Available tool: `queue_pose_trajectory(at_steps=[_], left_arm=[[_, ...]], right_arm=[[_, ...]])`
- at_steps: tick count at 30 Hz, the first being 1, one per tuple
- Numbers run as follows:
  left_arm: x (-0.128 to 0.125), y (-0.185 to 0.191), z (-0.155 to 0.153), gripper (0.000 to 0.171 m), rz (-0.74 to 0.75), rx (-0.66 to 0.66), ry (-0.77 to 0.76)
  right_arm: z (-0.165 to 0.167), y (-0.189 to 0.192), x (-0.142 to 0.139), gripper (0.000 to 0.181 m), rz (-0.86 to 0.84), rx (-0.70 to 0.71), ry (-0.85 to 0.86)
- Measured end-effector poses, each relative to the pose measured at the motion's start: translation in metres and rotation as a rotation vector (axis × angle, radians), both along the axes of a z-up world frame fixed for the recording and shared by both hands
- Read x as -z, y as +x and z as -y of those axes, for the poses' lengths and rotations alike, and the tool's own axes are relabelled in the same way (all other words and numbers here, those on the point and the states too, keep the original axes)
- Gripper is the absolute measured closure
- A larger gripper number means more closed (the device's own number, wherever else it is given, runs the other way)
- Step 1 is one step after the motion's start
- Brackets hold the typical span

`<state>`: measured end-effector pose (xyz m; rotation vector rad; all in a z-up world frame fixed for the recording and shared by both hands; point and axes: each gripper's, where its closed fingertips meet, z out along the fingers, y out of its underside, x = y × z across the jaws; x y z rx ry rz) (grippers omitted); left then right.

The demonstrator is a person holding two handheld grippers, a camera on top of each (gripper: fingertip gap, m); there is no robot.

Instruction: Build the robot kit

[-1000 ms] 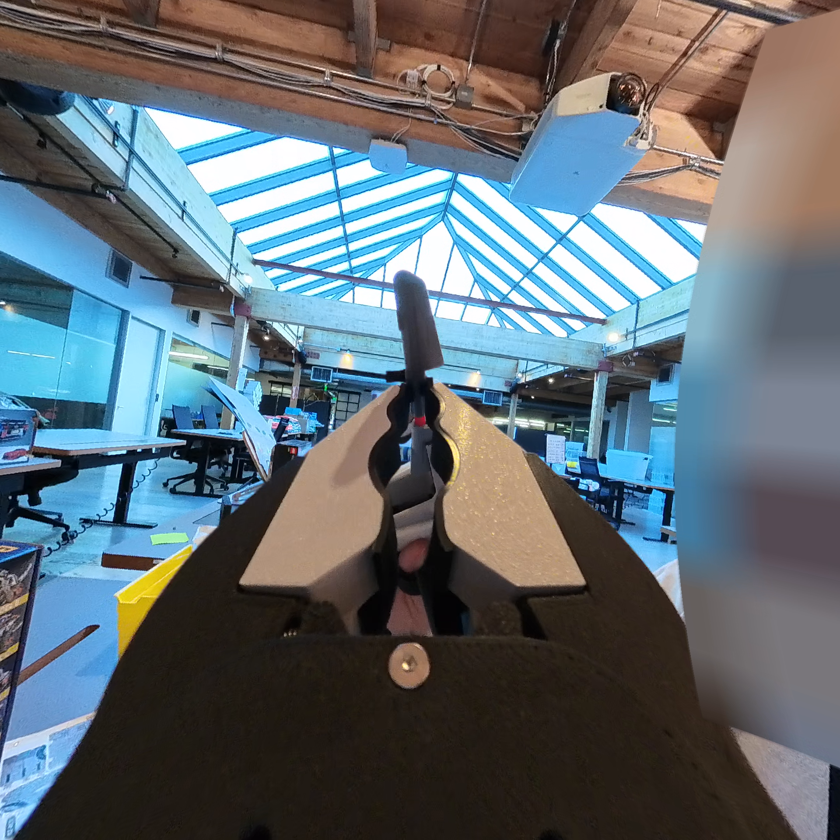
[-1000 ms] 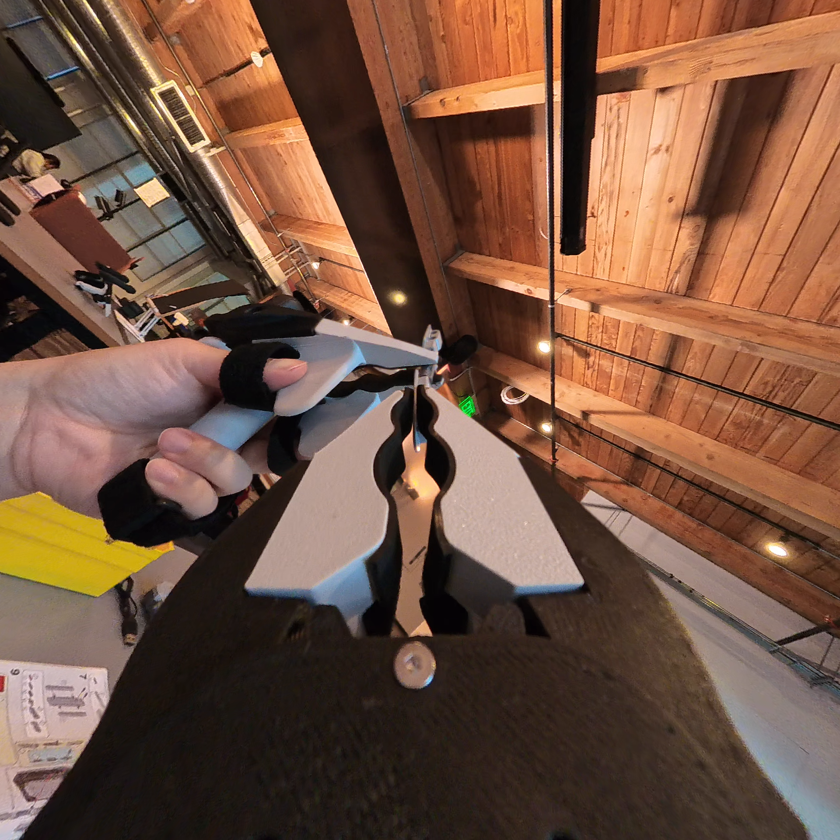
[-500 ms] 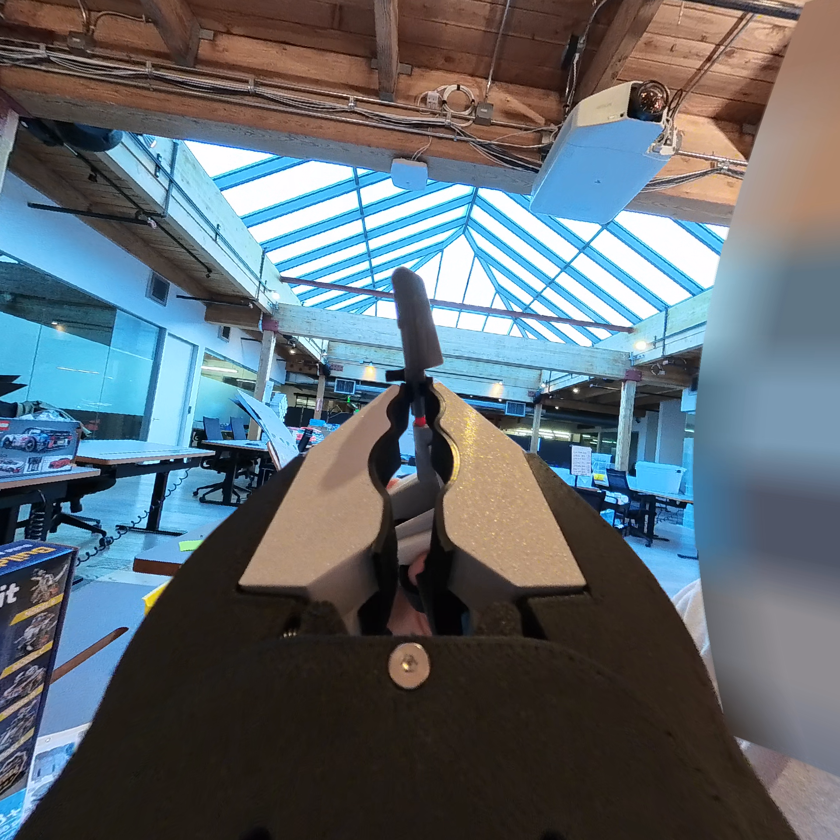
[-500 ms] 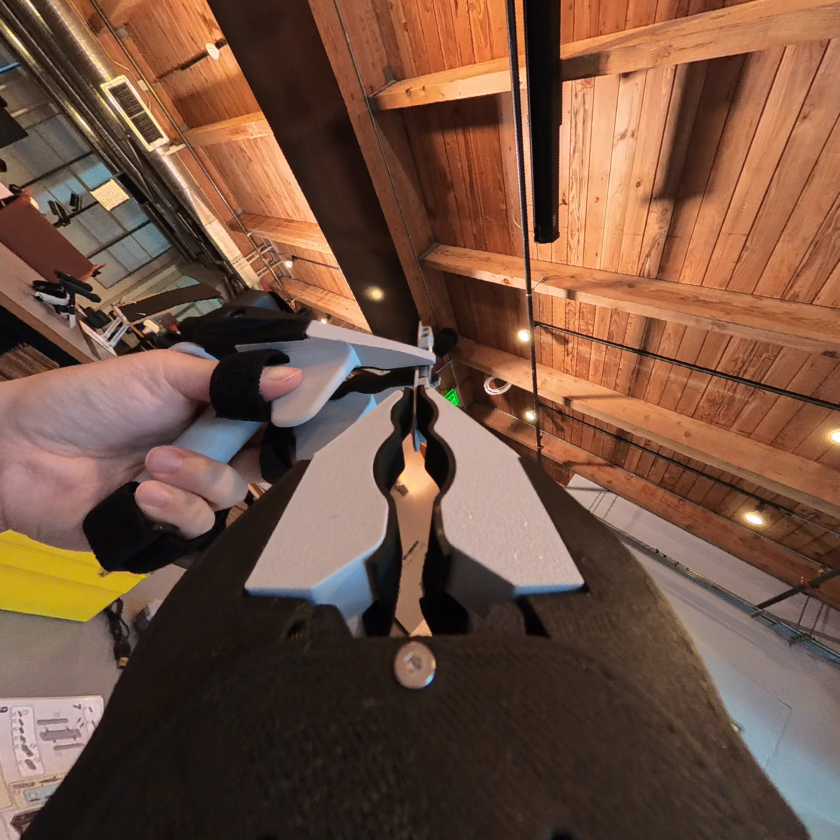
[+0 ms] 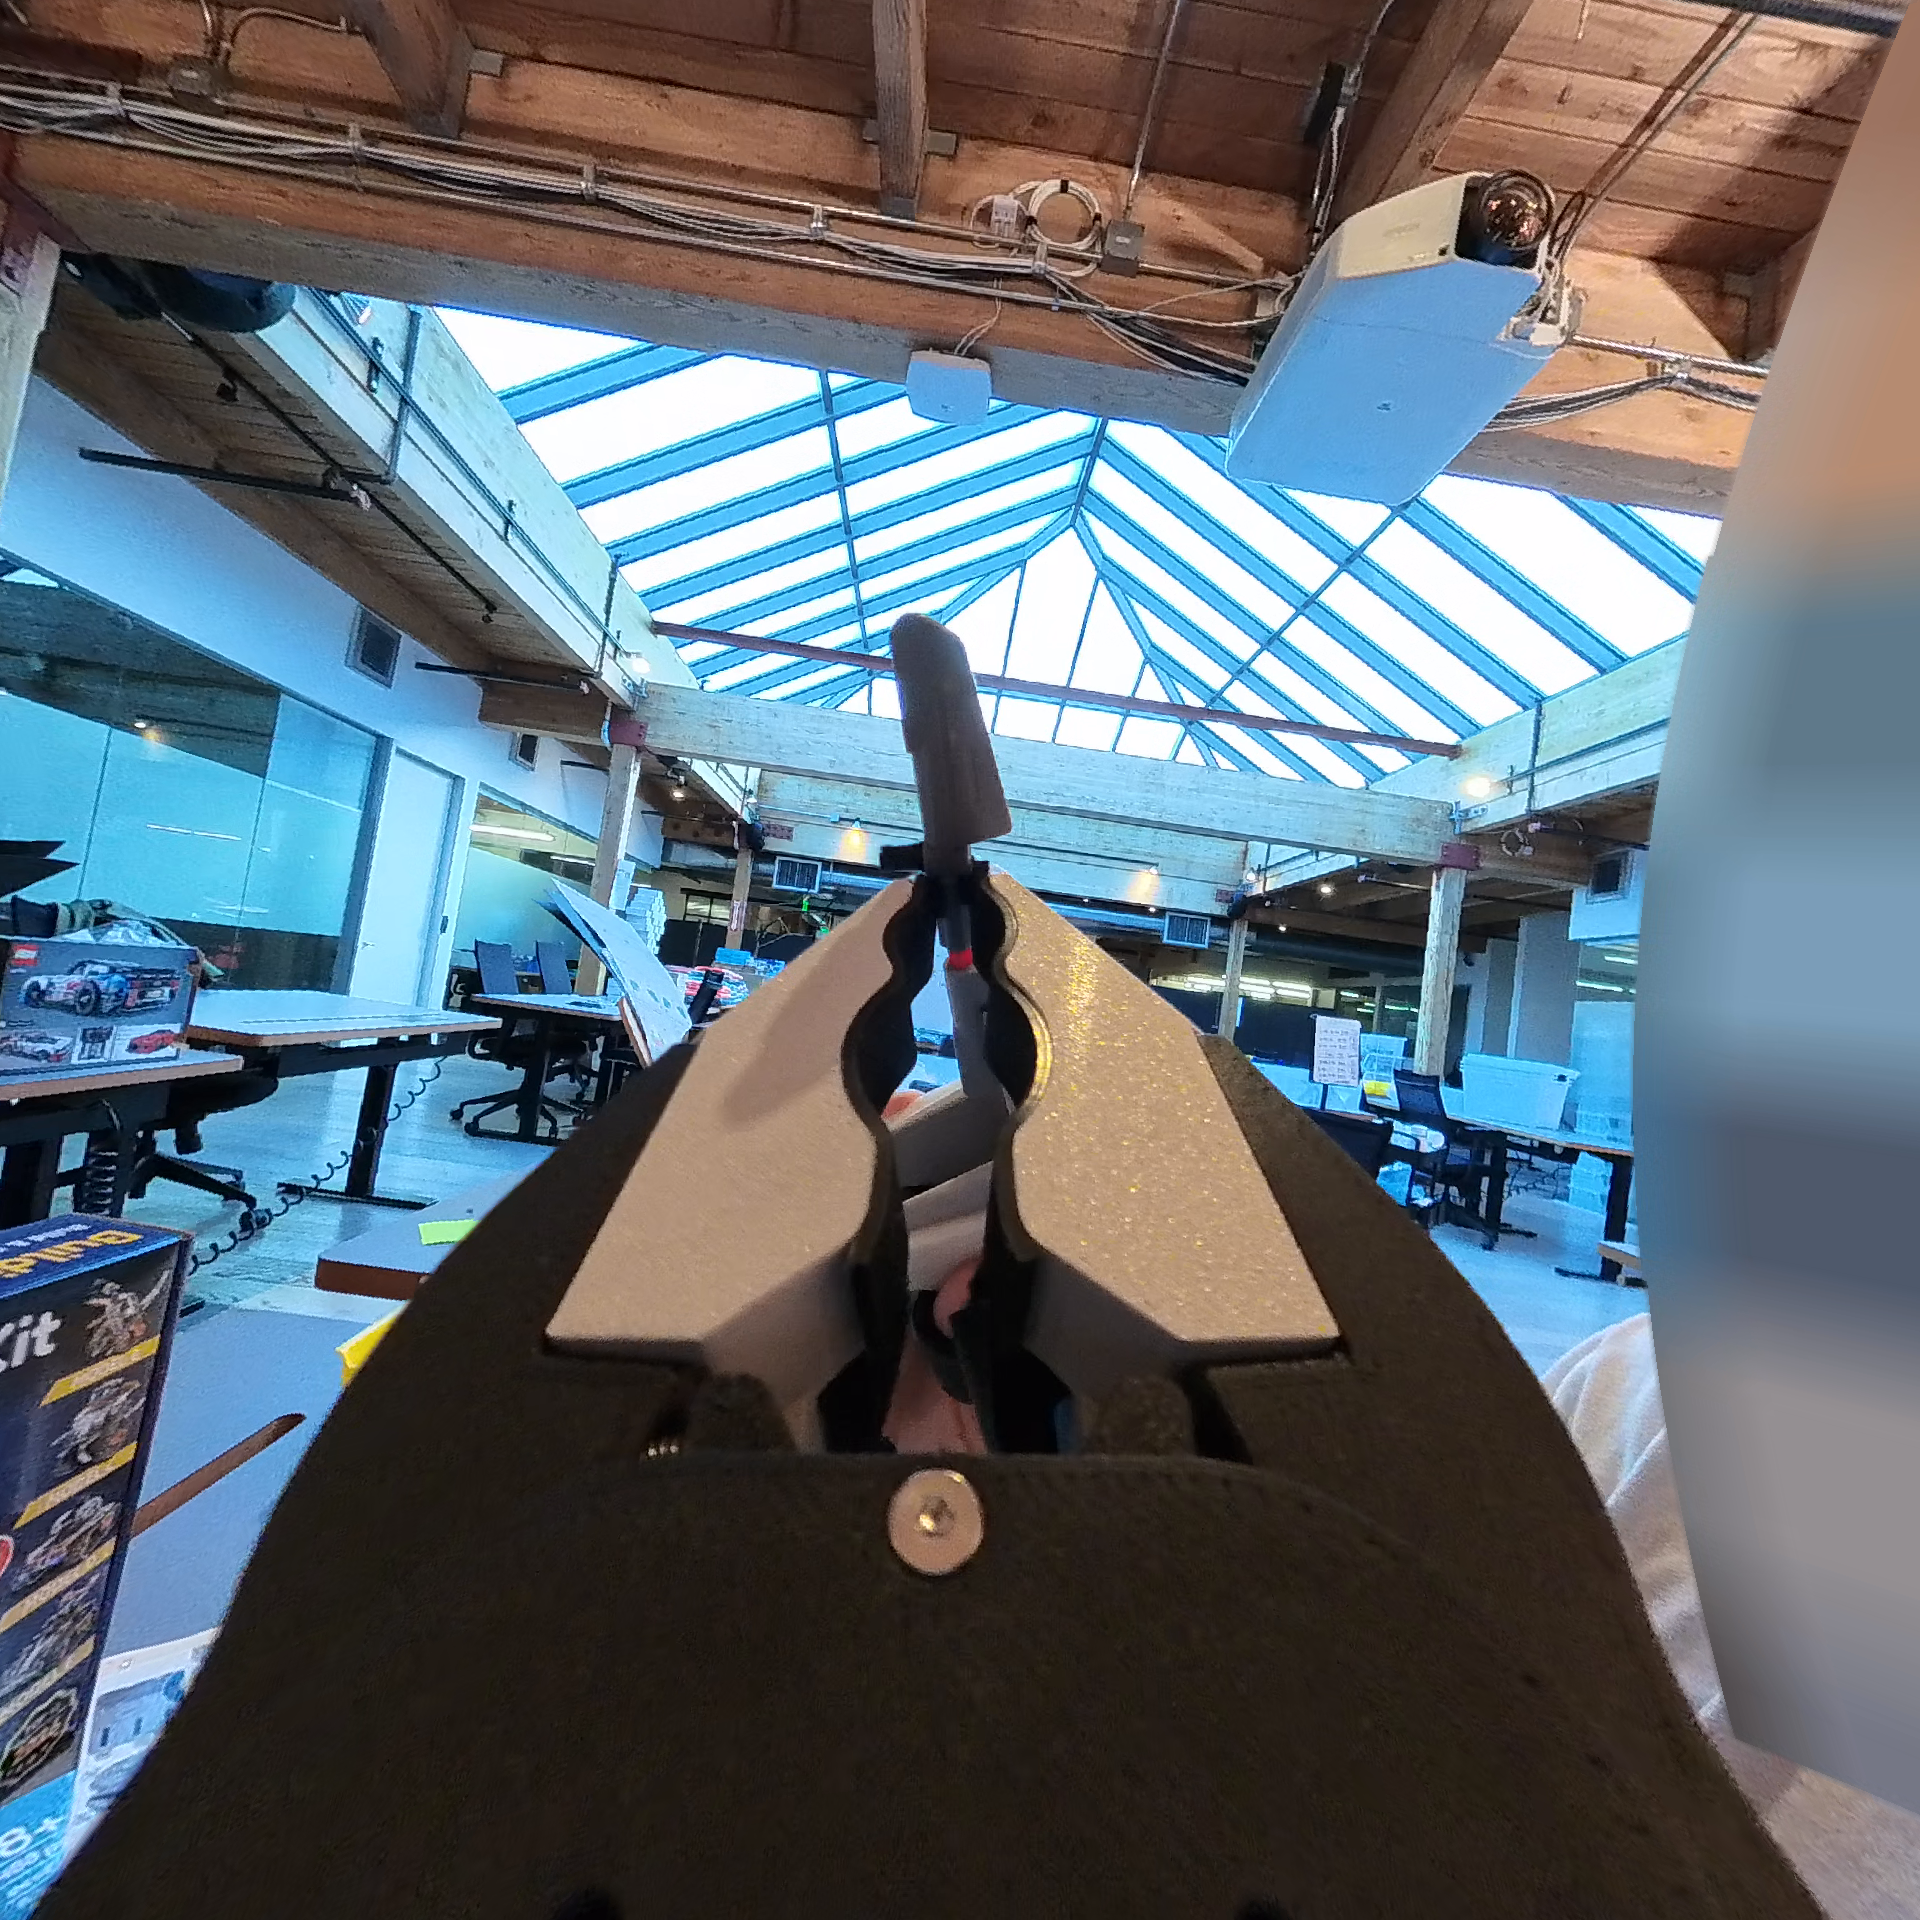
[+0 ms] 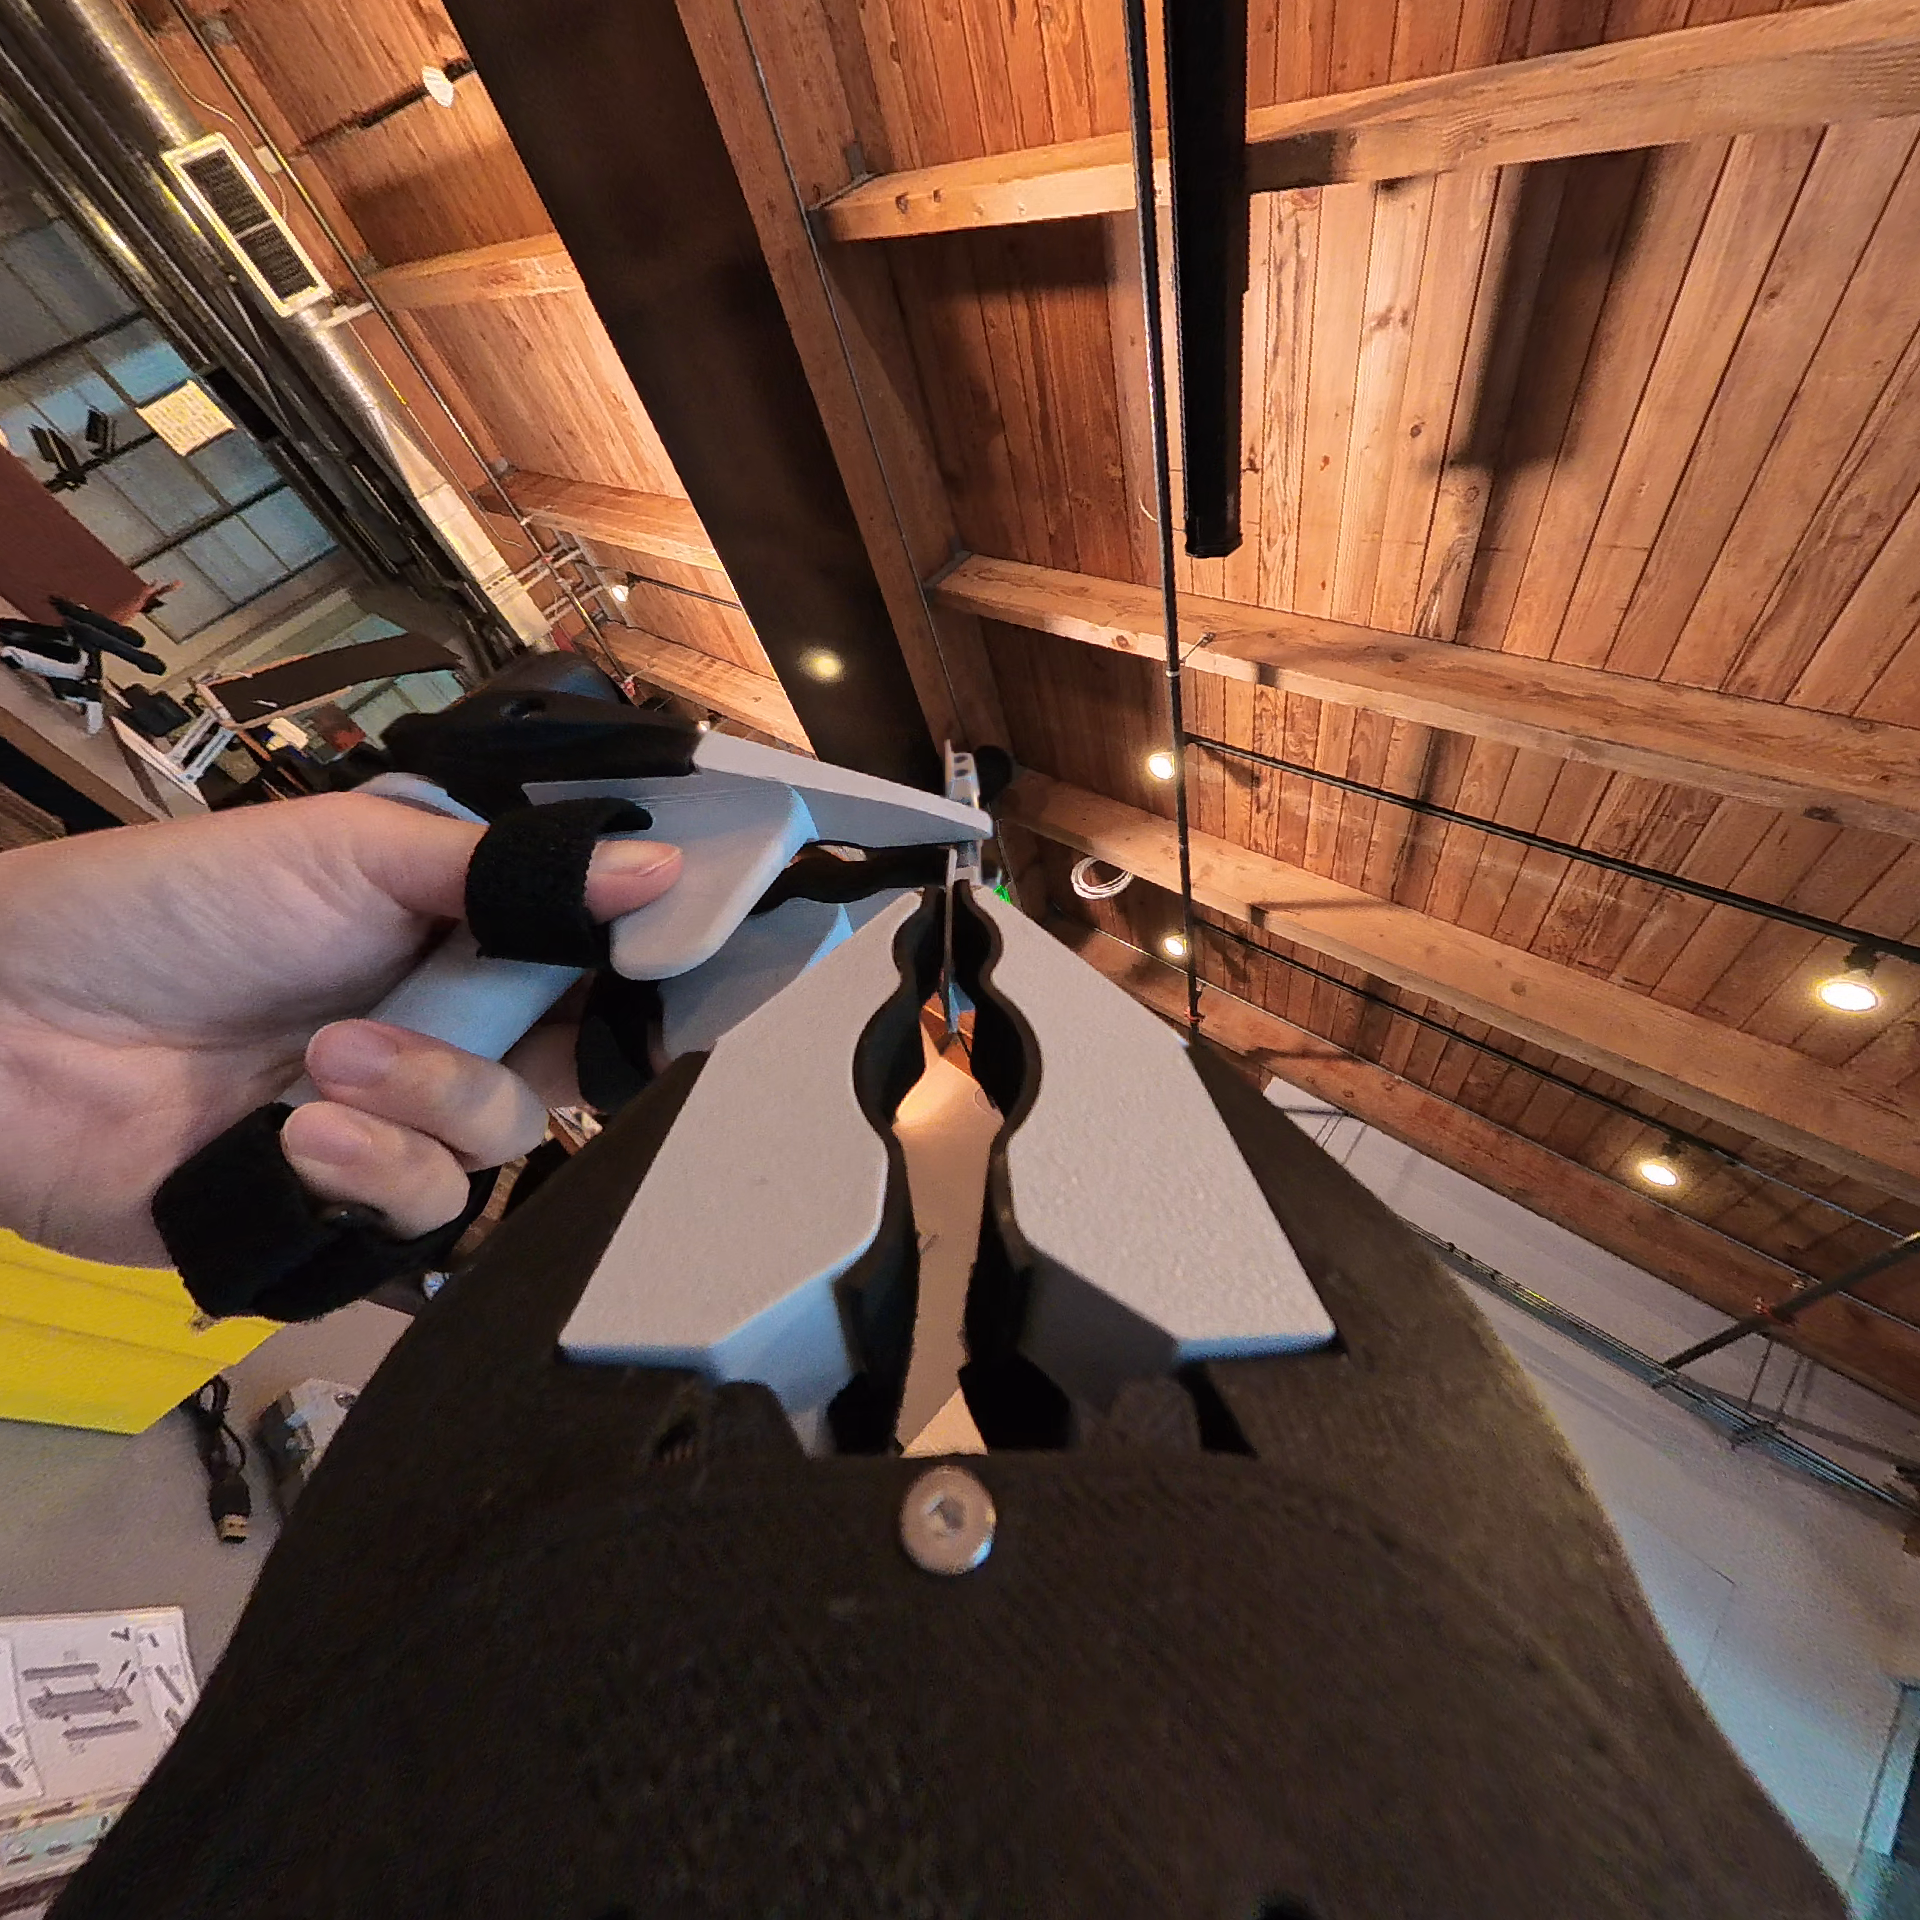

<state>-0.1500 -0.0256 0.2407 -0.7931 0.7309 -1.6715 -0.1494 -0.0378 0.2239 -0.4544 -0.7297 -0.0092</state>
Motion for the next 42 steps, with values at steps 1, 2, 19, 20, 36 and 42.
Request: queue_pose_trajectory(at_steps=[1,2,19,20,36,42], left_arm=[[0.0,0.0,0.0,0.166,-0.004,0.003,0.0],[0.001,0.0,0.0,0.166,-0.01,0.007,0.001],[0.002,0.002,-0.002,0.166,-0.035,0.008,-0.001],[0.002,0.001,-0.003,0.166,-0.035,0.008,0.002],[0.003,0.019,0.02,0.159,0.026,0.144,0.086],[0.003,0.018,0.02,0.159,-0.01,0.07,0.142]], right_arm=[[0.0,0.0,0.0,0.181,0.003,-0.001,-0.003],[0.0,0.0,0.0,0.181,0.009,-0.006,-0.005],[-0.002,0.001,0.002,0.181,0.031,-0.026,-0.027],[-0.002,0.001,0.002,0.181,0.033,-0.019,-0.026],[0.01,0.006,-0.007,0.181,-0.069,0.062,0.093],[0.012,0.005,-0.008,0.181,-0.12,0.07,0.106]])
